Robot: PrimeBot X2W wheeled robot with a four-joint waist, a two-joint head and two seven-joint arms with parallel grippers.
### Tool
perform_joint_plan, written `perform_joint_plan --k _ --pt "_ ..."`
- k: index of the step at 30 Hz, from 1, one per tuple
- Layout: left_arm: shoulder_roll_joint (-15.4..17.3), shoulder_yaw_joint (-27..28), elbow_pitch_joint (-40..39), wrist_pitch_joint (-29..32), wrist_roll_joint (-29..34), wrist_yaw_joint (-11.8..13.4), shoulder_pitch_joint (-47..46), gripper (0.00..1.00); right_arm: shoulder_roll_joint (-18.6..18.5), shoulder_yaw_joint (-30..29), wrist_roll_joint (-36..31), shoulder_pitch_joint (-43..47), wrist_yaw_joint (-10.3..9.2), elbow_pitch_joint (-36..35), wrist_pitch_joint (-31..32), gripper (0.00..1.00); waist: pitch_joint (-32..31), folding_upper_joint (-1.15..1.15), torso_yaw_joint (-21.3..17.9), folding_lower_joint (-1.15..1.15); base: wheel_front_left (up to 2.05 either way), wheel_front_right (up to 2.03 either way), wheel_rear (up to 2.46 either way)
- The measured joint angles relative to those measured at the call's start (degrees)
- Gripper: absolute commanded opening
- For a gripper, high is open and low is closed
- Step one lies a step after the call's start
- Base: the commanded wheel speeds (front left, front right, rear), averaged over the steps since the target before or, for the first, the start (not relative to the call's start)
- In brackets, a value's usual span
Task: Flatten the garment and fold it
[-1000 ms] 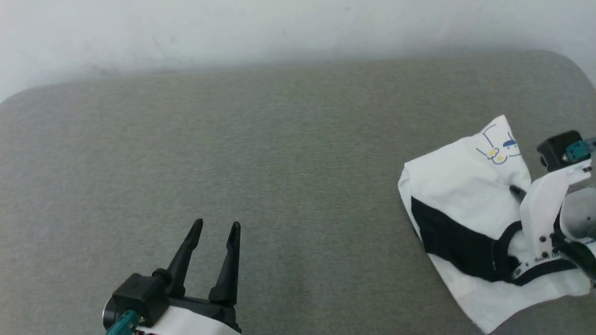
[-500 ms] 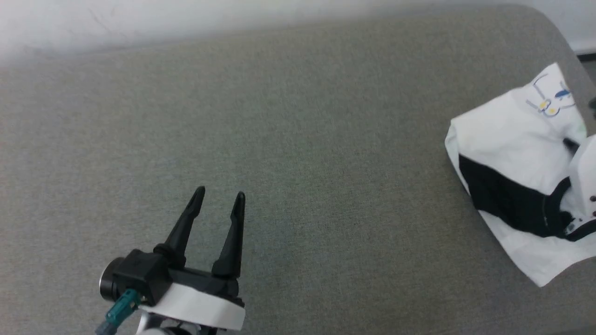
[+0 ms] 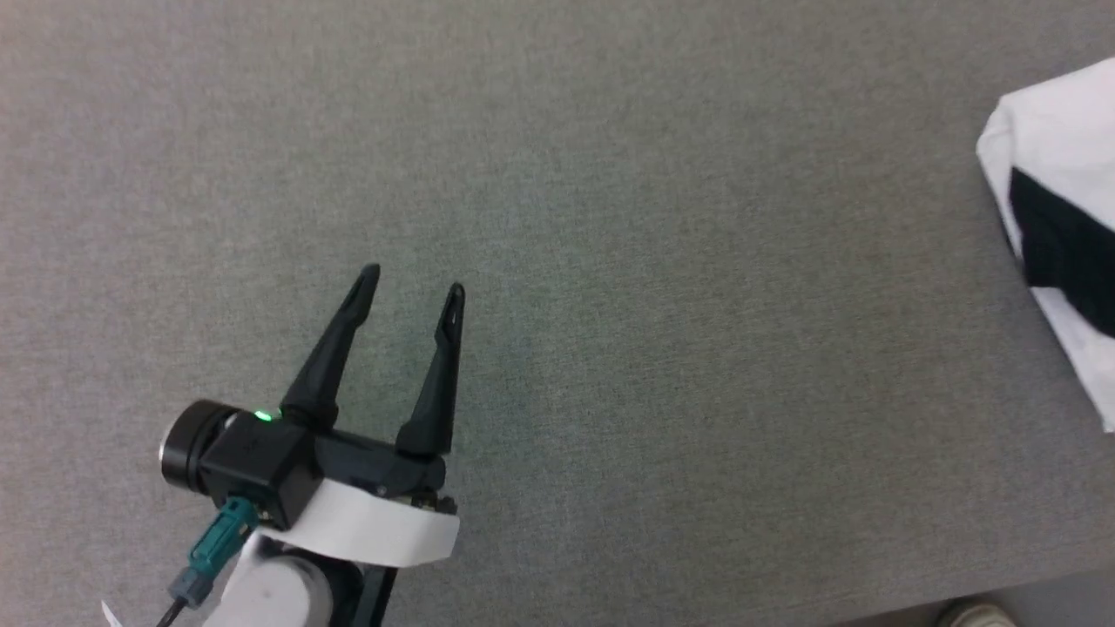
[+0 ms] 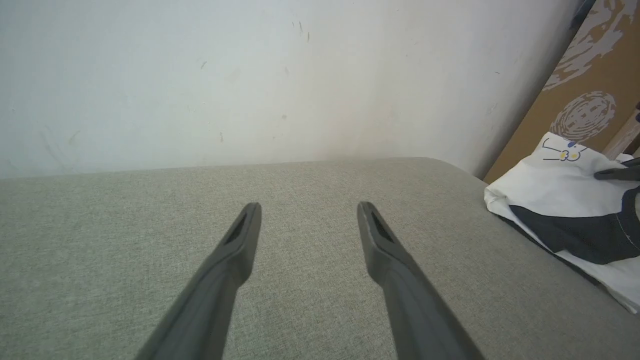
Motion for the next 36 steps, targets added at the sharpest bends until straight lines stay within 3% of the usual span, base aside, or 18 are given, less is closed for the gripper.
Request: perform_joint_plan --k 10,12,15,16,17,18,26,36 --pt "0.70 -0.01 -2.13 0.16 3.41 1.00 -3.44 1.00 -0.89 -4.92 -3.37 -3.82 0.01 7.15 -4.04 0.00 7.33 0.00 1.22 0.00 0.00 0.00 0.00" --pt "0.78 -0.11 -2.27 0.26 3.87 1.09 -3.74 1.00 -0.36 -5.63 -3.87 -4.46 0.00 8.51 -4.76 0.15 8.49 0.00 1.41 0.00 0.00 0.00 0.00" --pt "0.89 -0.25 -2.45 0.64 4.43 1.41 -4.42 1.00 0.38 -6.19 -4.91 -5.03 0.00 10.23 -5.69 0.46 9.96 0.00 1.62 0.00 0.00 0.00 0.00" --pt "0.98 -0.25 -2.55 0.62 4.79 1.42 -4.52 1.00 0.66 -6.22 -5.17 -5.25 0.00 10.65 -5.98 0.65 10.36 0.00 1.66 0.00 0.00 0.00 0.00" --pt "1.02 -0.31 -2.63 0.59 5.03 1.42 -4.72 1.00 1.01 -6.25 -5.54 -5.63 0.00 11.22 -6.30 0.96 10.72 0.00 1.67 0.00 0.00 0.00 0.00" --pt "1.05 -0.32 -2.64 0.48 5.35 1.42 -5.04 1.00 1.32 -6.25 -5.95 -5.95 0.00 11.65 -6.45 1.00 11.01 0.00 1.66 0.00 0.00 0.00 0.00" --pt "0.03 0.38 -2.74 -1.35 3.99 2.16 -5.58 1.00 2.18 -6.02 -7.80 -7.03 0.00 14.74 -7.48 1.00 9.72 0.00 1.21 -0.01 0.00 0.00 0.00" --pt "-2.30 1.90 0.22 -4.42 2.20 3.97 -3.07 1.00 3.36 -6.61 -8.35 -6.51 0.00 15.53 -9.84 1.00 3.65 0.00 1.11 -0.02 0.00 0.00 0.00"
